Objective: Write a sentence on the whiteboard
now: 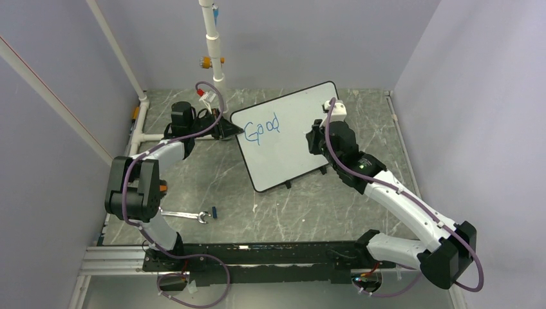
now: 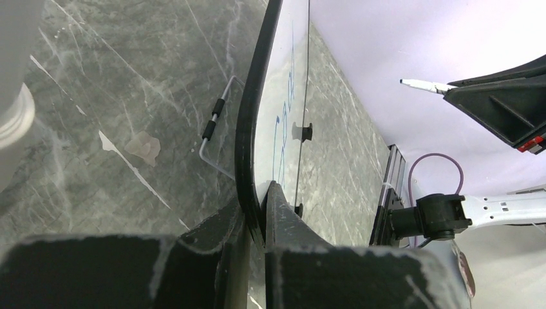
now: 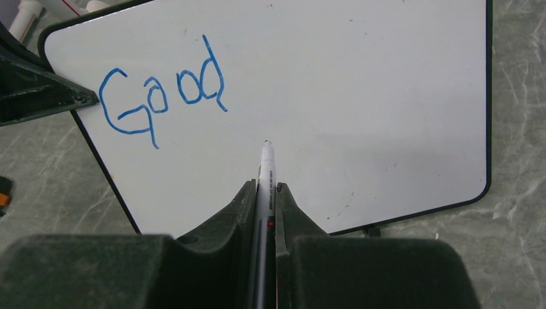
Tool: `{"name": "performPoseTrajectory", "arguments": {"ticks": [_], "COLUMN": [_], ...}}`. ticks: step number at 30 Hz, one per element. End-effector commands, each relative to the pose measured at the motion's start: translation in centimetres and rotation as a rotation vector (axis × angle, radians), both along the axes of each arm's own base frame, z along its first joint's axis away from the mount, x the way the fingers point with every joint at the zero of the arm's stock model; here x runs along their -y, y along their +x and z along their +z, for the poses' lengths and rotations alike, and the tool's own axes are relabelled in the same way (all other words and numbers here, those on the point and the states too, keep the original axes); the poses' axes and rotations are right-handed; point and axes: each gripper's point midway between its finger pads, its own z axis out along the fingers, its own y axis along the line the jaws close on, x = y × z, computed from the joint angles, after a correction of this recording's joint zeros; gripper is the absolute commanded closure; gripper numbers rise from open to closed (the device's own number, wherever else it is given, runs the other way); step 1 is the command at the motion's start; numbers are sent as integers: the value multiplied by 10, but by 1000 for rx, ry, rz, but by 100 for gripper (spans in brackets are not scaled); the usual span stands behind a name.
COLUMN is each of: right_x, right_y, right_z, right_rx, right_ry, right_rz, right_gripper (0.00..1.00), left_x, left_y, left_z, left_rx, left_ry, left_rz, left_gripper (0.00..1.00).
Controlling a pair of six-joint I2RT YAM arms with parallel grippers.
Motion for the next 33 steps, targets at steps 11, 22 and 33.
{"name": "performPoseTrajectory", "arguments": {"ticks": [11,22,33], "right_x": [-2,-8,-25], "right_y": [7,13,25], "right_z": [23,24,31], "right_rx": [61,75,102], "right_ry": [25,6,-10], "right_rz": [-6,12,70], "right_gripper": [100,100,100], "left_x": [0,0,0], "left_y": [10,11,10], "left_z": [25,26,24], "left_rx": [193,198,200], "left_ry": [64,70,87], "left_rz": [8,8,8], "left_gripper": [100,100,100]}}
